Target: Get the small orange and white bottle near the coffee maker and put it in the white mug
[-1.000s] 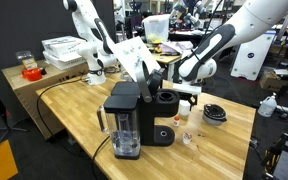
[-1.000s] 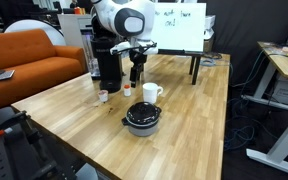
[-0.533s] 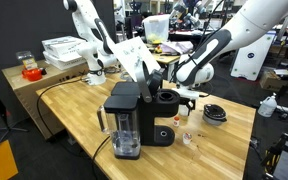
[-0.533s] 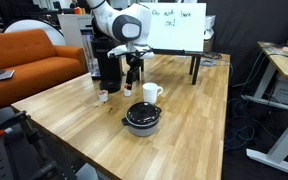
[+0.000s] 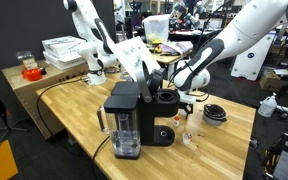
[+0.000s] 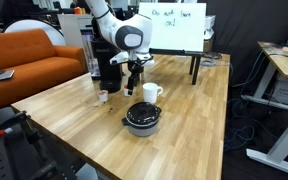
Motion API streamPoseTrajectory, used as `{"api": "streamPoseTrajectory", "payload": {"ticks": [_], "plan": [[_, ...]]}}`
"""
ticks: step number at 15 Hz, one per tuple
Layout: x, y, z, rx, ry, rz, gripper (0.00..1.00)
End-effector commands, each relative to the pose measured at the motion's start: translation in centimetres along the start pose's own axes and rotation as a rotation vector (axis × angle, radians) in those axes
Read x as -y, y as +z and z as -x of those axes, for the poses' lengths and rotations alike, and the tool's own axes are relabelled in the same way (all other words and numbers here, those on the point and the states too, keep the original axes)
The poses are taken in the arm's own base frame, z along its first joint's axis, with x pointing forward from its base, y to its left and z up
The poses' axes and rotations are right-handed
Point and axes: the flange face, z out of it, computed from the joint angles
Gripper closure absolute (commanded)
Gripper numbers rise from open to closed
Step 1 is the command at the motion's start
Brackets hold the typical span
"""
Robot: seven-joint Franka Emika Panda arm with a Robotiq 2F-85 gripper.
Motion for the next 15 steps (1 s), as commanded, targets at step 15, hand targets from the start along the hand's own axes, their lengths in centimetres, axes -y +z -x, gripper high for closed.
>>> {"api": "streamPoseTrajectory", "payload": {"ticks": [15], "plan": [[-2.0, -0.2, 0.7, 0.078, 0.053, -0.033, 0.00]]}}
